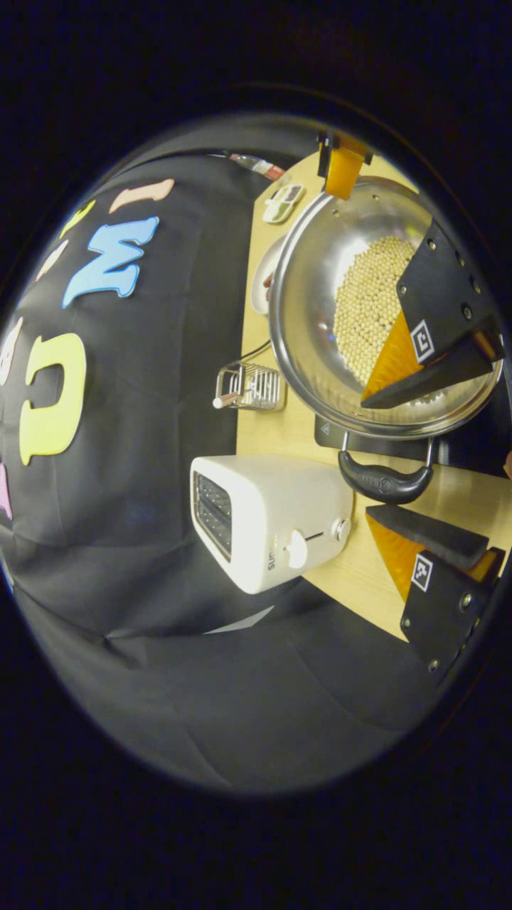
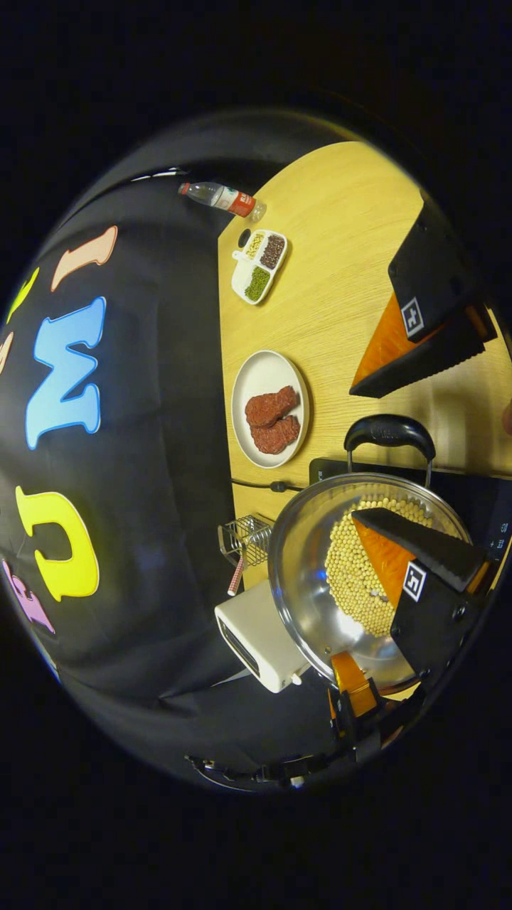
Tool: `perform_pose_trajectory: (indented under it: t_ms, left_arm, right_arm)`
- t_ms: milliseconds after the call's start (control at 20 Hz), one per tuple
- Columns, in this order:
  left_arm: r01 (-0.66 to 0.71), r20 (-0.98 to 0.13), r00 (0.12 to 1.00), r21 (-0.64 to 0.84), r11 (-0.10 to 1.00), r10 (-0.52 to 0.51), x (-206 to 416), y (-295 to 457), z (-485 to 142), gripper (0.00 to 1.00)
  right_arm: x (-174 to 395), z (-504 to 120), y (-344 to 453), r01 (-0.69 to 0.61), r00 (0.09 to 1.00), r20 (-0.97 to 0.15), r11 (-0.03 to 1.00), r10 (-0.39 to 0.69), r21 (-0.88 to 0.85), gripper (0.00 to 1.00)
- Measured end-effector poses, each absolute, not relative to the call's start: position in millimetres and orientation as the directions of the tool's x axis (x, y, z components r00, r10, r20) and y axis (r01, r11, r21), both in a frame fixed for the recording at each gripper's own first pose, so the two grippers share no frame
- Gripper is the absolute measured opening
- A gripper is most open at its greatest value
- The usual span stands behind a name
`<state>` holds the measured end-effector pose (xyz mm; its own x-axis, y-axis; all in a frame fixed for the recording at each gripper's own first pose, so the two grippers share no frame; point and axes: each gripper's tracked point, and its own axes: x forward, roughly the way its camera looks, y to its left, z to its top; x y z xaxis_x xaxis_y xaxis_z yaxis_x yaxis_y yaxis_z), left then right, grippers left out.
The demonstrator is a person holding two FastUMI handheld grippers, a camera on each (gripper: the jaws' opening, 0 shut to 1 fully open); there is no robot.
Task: First push the handle of the pot to place it horizontally, then grasp the pot with both hands and set it on the induction cooktop.
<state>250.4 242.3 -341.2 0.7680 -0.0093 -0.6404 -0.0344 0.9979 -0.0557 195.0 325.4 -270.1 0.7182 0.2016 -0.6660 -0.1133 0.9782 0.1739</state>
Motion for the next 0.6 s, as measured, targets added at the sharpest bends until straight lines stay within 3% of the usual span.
perform_pose_trajectory:
  t_ms: [600]
  left_arm:
    - [-0.074, -0.352, 0.934, -0.029, 0.997, 0.059, 224, 197, -194, 0.78]
  right_arm:
    - [182, -161, 218, -0.1, 0.899, -0.418, 0.99, 0.132, 0.097, 0.98]
